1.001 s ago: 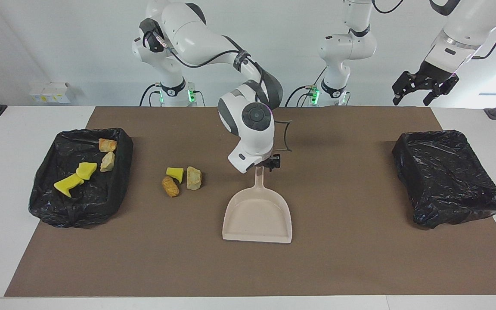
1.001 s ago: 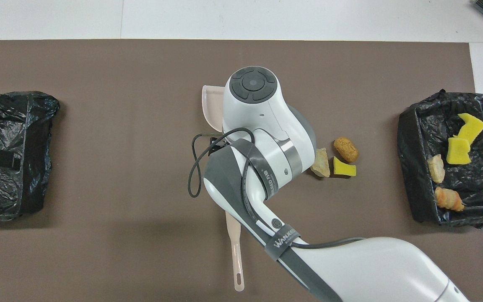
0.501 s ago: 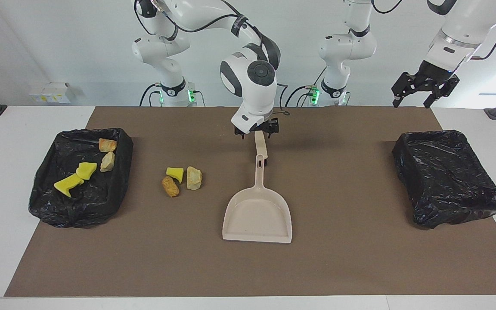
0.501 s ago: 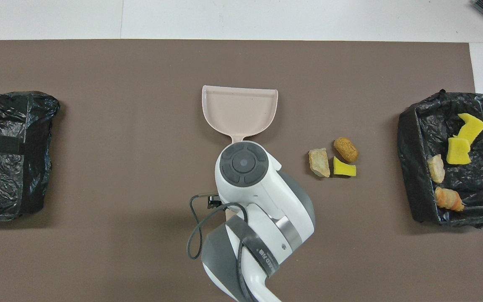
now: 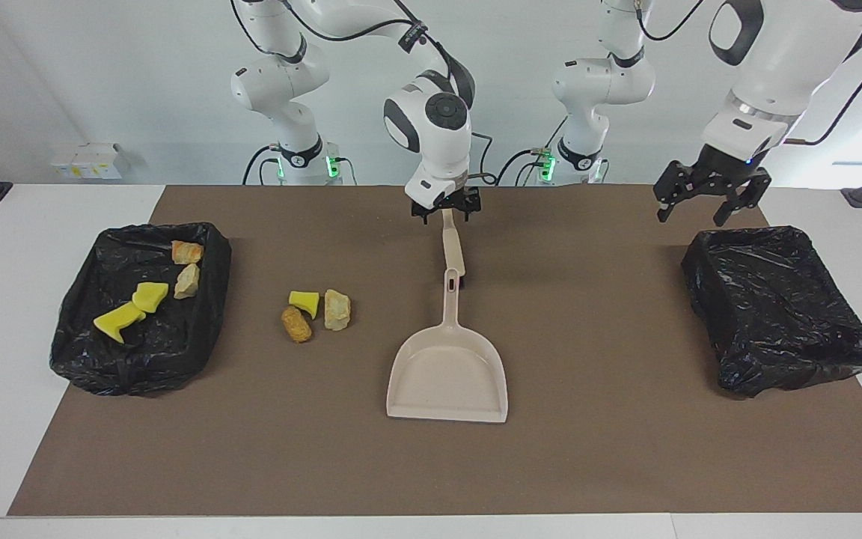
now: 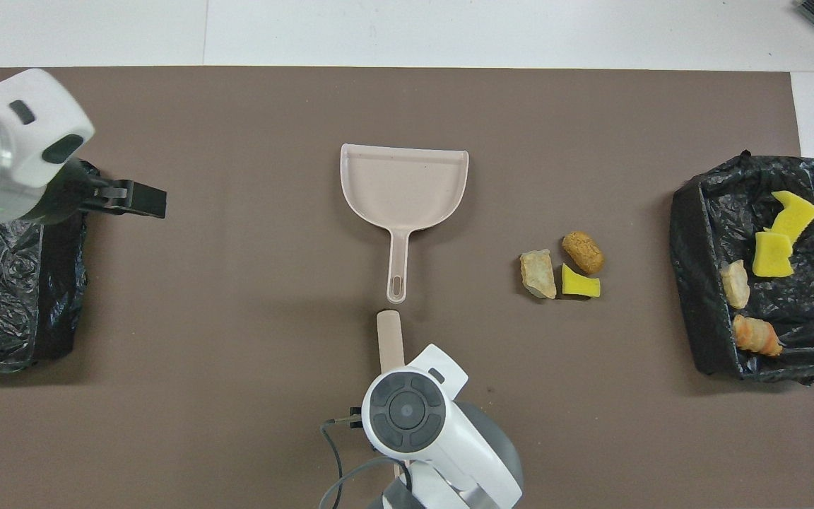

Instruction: Sweep and dump trash in bin

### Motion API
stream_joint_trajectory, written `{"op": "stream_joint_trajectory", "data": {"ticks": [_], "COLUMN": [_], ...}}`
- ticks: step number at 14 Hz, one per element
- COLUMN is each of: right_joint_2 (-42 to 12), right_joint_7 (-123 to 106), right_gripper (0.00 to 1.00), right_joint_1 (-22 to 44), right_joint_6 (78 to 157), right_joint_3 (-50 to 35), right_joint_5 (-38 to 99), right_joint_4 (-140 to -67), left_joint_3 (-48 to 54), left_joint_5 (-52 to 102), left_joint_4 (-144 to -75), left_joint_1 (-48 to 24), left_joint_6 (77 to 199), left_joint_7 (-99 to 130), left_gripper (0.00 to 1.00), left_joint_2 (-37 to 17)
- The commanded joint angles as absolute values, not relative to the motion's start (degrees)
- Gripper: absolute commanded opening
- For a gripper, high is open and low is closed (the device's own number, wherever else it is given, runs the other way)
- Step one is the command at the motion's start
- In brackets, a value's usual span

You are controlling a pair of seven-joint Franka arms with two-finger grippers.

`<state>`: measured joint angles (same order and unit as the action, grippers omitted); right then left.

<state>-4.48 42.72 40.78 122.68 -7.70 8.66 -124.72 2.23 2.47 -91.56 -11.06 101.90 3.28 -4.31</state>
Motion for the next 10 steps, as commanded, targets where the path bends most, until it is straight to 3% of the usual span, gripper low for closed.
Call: {"op": "stream_joint_trajectory", "data": {"ticks": [1,3,5,6,7,8,10], "right_joint_2": [-2.7,-2.4,-2.4,-2.5,-2.6,-2.7,-2.6], "right_joint_7": [44.8,44.6,44.4,44.2,44.3,44.3,44.3], "right_gripper": [0.95,0.79,0.56,0.38,0.12,0.0,0.0], "right_joint_1": [42.0,42.1,42.2,42.2,42.2,42.2,42.2], "right_joint_6": [124.5,124.5,124.1,124.1,124.1,124.0,123.0], "right_joint_3": [-7.5,-7.5,-7.5,-7.5,-7.5,-7.5,-7.5], "right_joint_5": [10.0,10.1,10.1,10.1,10.1,10.1,10.1], "right_joint_4": [-127.6,-128.5,-128.5,-128.4,-128.1,-127.9,-127.7], "left_joint_3": [1.5,1.5,1.5,1.5,1.5,1.6,1.8], "left_joint_5": [1.3,1.2,0.6,0.6,0.5,0.8,1.1], "left_joint_4": [-87.8,-87.5,-84.4,-82.9,-82.1,-82.4,-82.6], "left_joint_1": [-15.7,-19.0,-21.9,-23.5,-26.3,-27.4,-29.1], "left_joint_6": [104.4,104.9,107.0,108.2,111.3,114.9,116.8], "left_joint_7": [6.5,6.9,11.0,15.5,21.0,22.6,23.1], "left_gripper": [1.0,1.0,1.0,1.0,1.0,1.0,1.0], "left_joint_2": [-8.6,-11.9,-16.4,-19.0,-21.9,-23.1,-24.7]}}
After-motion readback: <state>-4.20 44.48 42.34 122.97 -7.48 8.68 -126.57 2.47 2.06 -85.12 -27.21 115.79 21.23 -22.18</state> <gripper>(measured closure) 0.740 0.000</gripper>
